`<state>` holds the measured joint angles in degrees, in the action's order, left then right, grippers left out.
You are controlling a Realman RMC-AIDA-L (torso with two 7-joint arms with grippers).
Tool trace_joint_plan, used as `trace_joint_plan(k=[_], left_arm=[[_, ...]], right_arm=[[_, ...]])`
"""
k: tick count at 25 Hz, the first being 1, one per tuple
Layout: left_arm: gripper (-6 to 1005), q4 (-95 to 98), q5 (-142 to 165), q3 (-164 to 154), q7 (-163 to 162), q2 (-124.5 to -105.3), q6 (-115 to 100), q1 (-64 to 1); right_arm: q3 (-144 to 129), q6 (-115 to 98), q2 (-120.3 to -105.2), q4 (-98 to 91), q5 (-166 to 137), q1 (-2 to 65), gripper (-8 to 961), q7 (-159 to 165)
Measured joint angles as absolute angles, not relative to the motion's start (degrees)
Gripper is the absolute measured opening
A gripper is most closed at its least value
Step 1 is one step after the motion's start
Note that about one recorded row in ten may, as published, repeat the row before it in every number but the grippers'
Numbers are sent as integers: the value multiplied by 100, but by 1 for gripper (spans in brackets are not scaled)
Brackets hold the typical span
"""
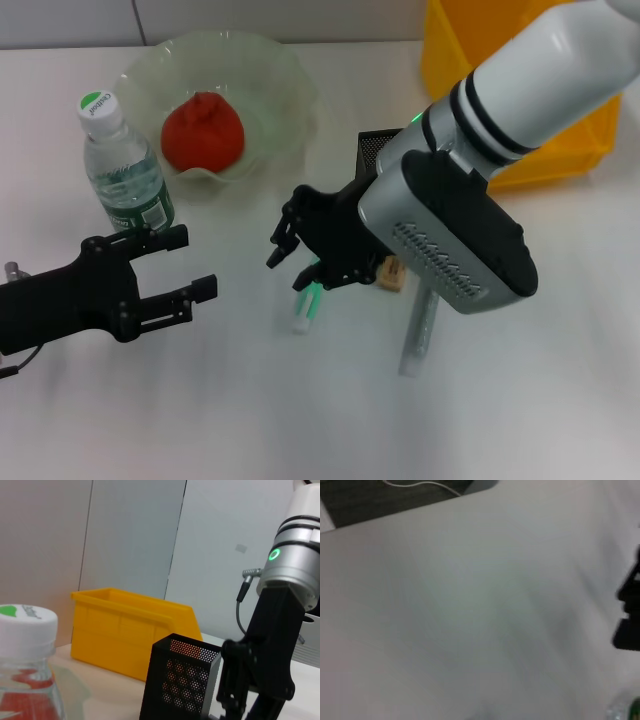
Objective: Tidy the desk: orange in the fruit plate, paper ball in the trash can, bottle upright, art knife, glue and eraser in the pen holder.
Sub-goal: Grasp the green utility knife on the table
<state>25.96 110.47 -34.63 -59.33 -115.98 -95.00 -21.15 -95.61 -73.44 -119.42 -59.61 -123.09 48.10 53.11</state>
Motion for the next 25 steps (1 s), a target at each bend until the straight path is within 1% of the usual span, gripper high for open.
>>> trace_joint_plan(k=[4,8,12,14,15,18,19,20,22,25], left_arm=[[765,2613,11047,-3463,-5939,-11592,-9512,-2120],[764,2637,11046,-3445,-5941,-11586,-9541,-2119],[764,2654,11039,-3446,-5936,-11584,-9585,-2123],[764,2657,11040,-3443,-5936,-11577,-9631,-2127],[764,2657,11040,-3443,-5936,-11577,-9631,-2127],[764,2660,11042,-3438,-5936,-11579,-9648,-2147],[765,2660,11042,-3436,-5937,-11587,-9654,-2153],[765,2661,11043,-3434,-5937,-11592,-9665,-2157],[765,2662,11045,-3434,-5936,-11607,-9690,-2162],[765,2655,11057,-3470,-5910,-11646,-9712,-2168]], right_arm=[[-9231,-7320,-11955,-6511,-12251,4405,306,5552],[-9002,-7346,-11960,-6784,-12088,4165,306,5798],[-8668,-7374,-11962,-7146,-11548,3686,306,6030],[-8413,-7374,-11967,-7388,-11011,3273,306,6114],[-8413,-7374,-11967,-7388,-11011,3273,306,6114],[-8113,-7375,-11966,-7396,-10298,2927,306,6129],[-7948,-7382,-11946,-7275,-9706,2701,306,6130],[-7948,-7382,-11946,-7275,-9706,2701,306,6130],[-7798,-7483,-11934,-6902,-8908,2413,306,6106],[-7697,-7600,-11939,-6562,-8498,2274,306,6084]])
